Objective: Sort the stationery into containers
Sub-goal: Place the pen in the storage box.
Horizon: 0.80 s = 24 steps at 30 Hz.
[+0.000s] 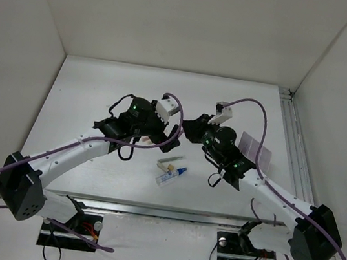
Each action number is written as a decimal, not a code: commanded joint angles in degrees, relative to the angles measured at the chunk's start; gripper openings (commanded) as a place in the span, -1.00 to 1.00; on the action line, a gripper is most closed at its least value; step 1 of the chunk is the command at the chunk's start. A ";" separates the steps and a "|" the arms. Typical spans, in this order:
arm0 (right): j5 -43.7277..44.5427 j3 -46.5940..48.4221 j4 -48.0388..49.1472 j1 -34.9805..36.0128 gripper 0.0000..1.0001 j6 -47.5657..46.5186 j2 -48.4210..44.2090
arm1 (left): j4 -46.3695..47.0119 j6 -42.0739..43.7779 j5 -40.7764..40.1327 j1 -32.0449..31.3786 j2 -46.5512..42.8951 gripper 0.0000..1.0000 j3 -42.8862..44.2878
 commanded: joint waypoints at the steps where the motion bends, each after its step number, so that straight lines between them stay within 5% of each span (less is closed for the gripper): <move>1: 7.81 0.03 0.65 -0.18 -1.00 -5.03 -6.94 | 1.36 -0.08 -3.81 -0.24 -5.34 0.99 1.50; 7: 31.14 2.67 -22.69 -0.18 -1.00 -13.12 -20.20 | 0.47 0.44 -16.11 0.89 -11.85 0.99 -4.21; 13: 53.50 1.44 -31.26 -0.79 -1.00 -16.99 -27.16 | 1.70 -2.27 -16.06 8.45 -14.94 0.99 -9.41; 18: 52.48 0.91 -31.53 -6.32 -1.00 -18.40 -26.82 | 0.21 -5.70 -10.52 16.53 -11.43 0.99 -8.36; 24: 52.30 1.88 -28.38 -12.11 -1.00 -19.45 -19.97 | 1.27 -6.77 -8.40 18.21 -7.04 0.99 -7.13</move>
